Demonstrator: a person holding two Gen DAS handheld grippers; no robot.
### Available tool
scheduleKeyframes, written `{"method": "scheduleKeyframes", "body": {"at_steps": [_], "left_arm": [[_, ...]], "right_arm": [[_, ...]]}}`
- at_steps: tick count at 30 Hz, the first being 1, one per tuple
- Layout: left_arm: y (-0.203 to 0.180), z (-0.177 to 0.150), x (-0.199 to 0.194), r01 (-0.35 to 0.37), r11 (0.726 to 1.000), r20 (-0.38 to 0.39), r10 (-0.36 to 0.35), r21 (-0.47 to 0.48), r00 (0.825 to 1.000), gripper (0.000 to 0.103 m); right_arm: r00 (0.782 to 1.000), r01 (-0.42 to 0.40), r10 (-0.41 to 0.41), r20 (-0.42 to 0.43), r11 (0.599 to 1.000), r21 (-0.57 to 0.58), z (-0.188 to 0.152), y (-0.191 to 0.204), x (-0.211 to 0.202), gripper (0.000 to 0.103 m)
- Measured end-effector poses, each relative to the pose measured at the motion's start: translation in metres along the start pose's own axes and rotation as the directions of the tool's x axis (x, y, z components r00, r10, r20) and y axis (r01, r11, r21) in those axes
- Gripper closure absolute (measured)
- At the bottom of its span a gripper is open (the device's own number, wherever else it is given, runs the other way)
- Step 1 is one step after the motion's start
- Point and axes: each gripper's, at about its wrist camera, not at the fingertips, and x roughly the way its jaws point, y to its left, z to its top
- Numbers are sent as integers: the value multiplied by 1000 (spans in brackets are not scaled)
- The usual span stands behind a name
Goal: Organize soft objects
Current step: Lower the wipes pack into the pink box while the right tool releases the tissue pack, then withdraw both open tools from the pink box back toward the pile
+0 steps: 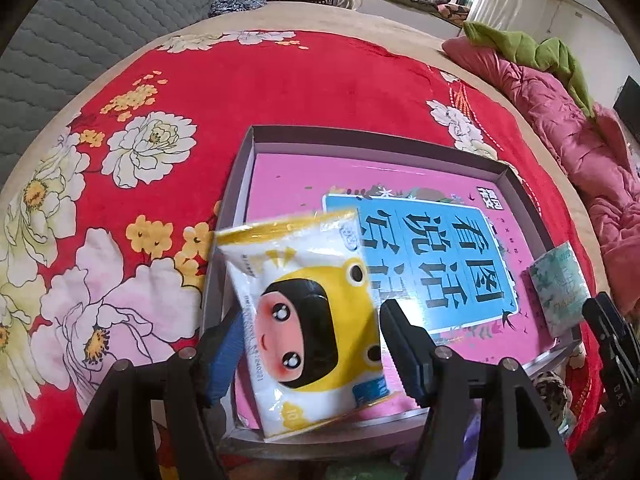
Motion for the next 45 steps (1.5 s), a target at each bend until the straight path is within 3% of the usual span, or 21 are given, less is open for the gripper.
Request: {"method": "scheduleKeyframes", "body": {"at_steps": [14, 28, 45], "left_arm": [[-2, -1, -13, 3, 1000, 28, -3, 1, 1000, 37], [-4, -9, -51, -17, 1000, 116, 16, 2, 993, 36], [33, -26, -101, -10, 997, 183, 23, -75, 983, 36]], "right_arm": [[1000, -15, 15, 13, 1000, -8, 1, 4, -9, 40], [999, -27, 28, 26, 999, -29, 0, 10, -22, 35], [997, -30, 34, 68, 998, -49, 2, 11, -53, 30]]}}
